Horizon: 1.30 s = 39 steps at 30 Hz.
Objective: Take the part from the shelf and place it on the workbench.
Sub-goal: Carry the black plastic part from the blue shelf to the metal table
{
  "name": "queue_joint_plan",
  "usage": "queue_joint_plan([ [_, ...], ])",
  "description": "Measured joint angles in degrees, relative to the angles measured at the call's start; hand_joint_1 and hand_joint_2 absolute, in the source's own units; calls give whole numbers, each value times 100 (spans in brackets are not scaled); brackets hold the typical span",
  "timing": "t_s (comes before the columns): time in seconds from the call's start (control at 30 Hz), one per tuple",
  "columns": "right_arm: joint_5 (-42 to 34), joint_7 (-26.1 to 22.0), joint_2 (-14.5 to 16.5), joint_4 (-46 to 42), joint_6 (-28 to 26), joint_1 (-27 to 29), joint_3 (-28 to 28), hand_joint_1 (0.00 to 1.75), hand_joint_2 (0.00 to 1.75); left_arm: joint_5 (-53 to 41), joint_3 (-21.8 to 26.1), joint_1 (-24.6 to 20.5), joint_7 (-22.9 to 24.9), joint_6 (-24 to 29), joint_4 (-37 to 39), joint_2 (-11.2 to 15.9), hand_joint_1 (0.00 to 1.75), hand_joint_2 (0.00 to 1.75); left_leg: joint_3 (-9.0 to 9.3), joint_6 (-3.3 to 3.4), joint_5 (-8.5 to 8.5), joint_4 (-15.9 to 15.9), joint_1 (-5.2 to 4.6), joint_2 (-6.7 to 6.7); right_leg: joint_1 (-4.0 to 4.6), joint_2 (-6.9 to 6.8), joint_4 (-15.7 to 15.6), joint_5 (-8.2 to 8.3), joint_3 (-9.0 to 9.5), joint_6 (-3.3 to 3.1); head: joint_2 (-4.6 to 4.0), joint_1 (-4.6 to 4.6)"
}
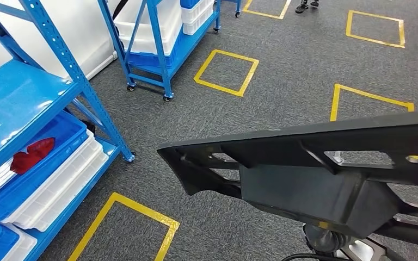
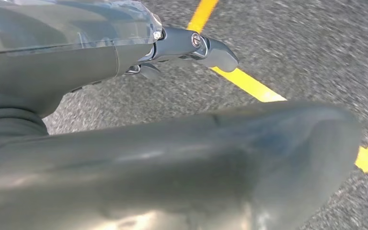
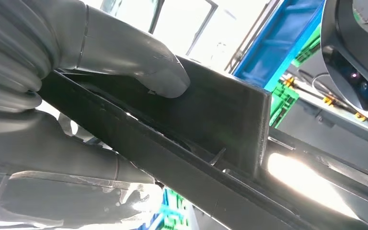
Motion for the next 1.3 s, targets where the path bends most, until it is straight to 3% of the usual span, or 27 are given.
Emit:
queue_joint_plan([
  [0.03, 0, 1, 13, 7, 1, 3, -13, 175, 175, 0, 2, -3, 1, 2, 0, -1, 0, 0, 58, 15, 36, -158, -2, -100, -10, 63, 6, 11, -26, 36, 0, 1],
  [0.07, 0, 1, 23, 13, 1, 8, -24, 175, 175, 0, 4, -9, 1, 3, 0, -3, 0, 0, 69, 29, 26, -188, -9, -104, -20, 127, 3, 31, -50, 80, 0, 1],
  [0.1, 0, 1, 30, 16, 0, 16, -37, 175, 175, 0, 4, -20, 1, 4, -1, -5, 0, 0, 77, 52, 41, -206, -14, -45, -30, 195, -14, 55, -68, 125, 0, 1],
  [0.13, 0, 1, 32, 17, 0, 25, -51, 175, 175, 0, 5, -31, 0, 5, -1, -8, 0, 0, 87, 90, 66, -237, -11, 24, -31, 165, -5, 55, -83, 160, 0, 1],
  [0.2, 0, 2, 35, 21, 5, 31, -77, 175, 175, -5, 5, -36, -2, 7, -1, -15, 0, 0, 110, 176, 115, -306, 0, 180, -6, -120, 242, -115, -206, 207, 0, 1],
  [0.27, 0, 2, 38, 36, 27, 34, -96, 175, 175, -19, 5, -19, -3, 8, -1, -18, 0, 0, 109, 223, 128, -326, -18, 340, -10, -433, 927, -489, -524, 237, 0, 1],
  [0.33, 0, 0, 46, 62, 73, 44, -116, 175, 175, -38, 6, -5, -12, 3, -1, -17, 0, 0, 98, 230, 123, -319, -39, 502, -36, -494, 1546, -709, -810, 267, 0, 1],
  [0.37, 2, 0, 55, 77, 97, 46, -131, 175, 175, -50, 7, -9, -21, -8, -1, -16, 0, 0, 95, 228, 118, -316, -46, 579, -43, -508, 1585, -668, -816, 273, 0, 1],
  [0.4, 9, 0, 65, 94, 114, 45, -146, 175, 175, -64, 7, -21, -32, -26, -1, -15, 0, 0, 97, 223, 113, -312, -50, 646, -45, -540, 1369, -529, -689, 271, 0, 1],
  [0.5, 57, 2, 112, 188, 123, 8, -172, 175, 175, -116, 7, -60, -57, -92, -1, -5, 0, 0, 117, 167, 77, -292, -81, 807, 8, -826, 205, -111, -40, 195, 0, 1],
  [0.57, 81, 2, 146, 253, 112, -14, -174, 175, 175, -130, 6, -75, -65, -114, -1, 8, 0, 0, 131, 111, 55, -283, -104, 899, 57, -885, -50, -85, 75, 125, 0, 1],
  [0.63, 101, 2, 168, 292, 106, -16, -175, 175, 175, -133, 5, -93, -67, -124, -1, 17, 0, 0, 146, 52, 34, -283, -98, 974, 49, -764, -72, -54, 63, 63, 0, 1],
  [0.7, 115, 0, 192, 321, 102, -32, -175, 175, 175, -138, 5, -105, -69, -129, -1, 23, 0, 0, 81, 0, -132, -82, -77, 825, 21, -659, -119, -15, 76, -5, 0, 1],
  [0.8, 99, 1, 226, 372, 62, -49, -175, 175, 175, -160, 5, -82, -71, -126, -1, 45, 0, 0, -382, -44, -686, 978, -54, 479, 18, -488, -136, 11, 72, -59, 0, 0],
  [0.83, 73, 0, 230, 391, 34, -41, -175, 175, 175, -183, 5, -68, -71, -121, -1, 51, 0, 0, -541, -51, -791, 1307, -53, 440, 22, -415, -133, 13, 70, -62, 0, 1],
  [0.87, 39, 1, 230, 403, 3, -25, -184, 175, 175, -228, 4, -56, -70, -114, -1, 55, 0, 0, -613, -52, -775, 1432, -50, 424, 23, -342, -128, 14, 71, -62, 0, 1],
  [0.9, 5, 1, 229, 410, -28, 2, -204, 175, 175, -291, -2, -48, -67, -107, -1, 57, 0, 0, -591, -50, -656, 1354, -44, 410, 23, -264, -121, 12, 78, -58, 0, 1],
  [0.93, -25, 0, 228, 408, -54, 37, -240, 175, 175, -365, -14, -47, -62, -101, -1, 56, 0, 0, -453, -45, -437, 1031, -31, 375, 22, -190, -111, 7, 87, -49, 0, 1],
  [1.0, -63, -1, 221, 376, -101, 117, -357, 175, 175, -521, -50, -48, -51, -95, 0, 52, 0, 0, -97, -35, -55, 213, 10, 134, 23, -56, -73, -11, 82, -8, 0, 1],
  [1.07, -75, -3, 185, 302, -181, 231, -513, 175, 175, -657, -91, -62, -33, -105, 1, 46, 0, 0, 73, -10, 45, -171, 21, -52, 17, 69, -46, -4, 38, 63, 0, 0],
  [1.13, -60, -4, 97, 158, -328, 431, -681, 175, 175, -776, -154, -100, -7, -128, 0, 42, 0, 0, 84, 51, 46, -198, 8, 14, 3, 171, -57, 25, -3, 144, 0, 0],
  [1.17, -52, -5, 36, 60, -424, 556, -761, 175, 175, -821, -186, -123, 6, -140, -1, 41, 0, 0, 87, 96, 66, -221, 9, 75, 4, 108, -39, 8, -20, 172, 0, 1],
  [1.23, -42, -5, -93, -130, -589, 766, -878, 175, 175, -860, -223, -150, 20, -153, -1, 40, 0, 0, 93, 179, 99, -270, 16, 210, 22, -189, 241, -187, -157, 209, 0, 1],
  [1.27, -38, -5, -155, -212, -656, 855, -918, 175, 175, -858, -231, -145, 14, -154, -1, 40, 0, 0, 93, 205, 101, -278, 1, 291, 22, -361, 568, -374, -309, 218, 0, 1],
  [1.3, -33, -4, -204, -266, -705, 918, -937, 175, 175, -840, -233, -127, -7, -148, -1, 46, 0, 0, 90, 222, 95, -277, -13, 375, 17, -447, 976, -572, -505, 229, 0, 1],
])
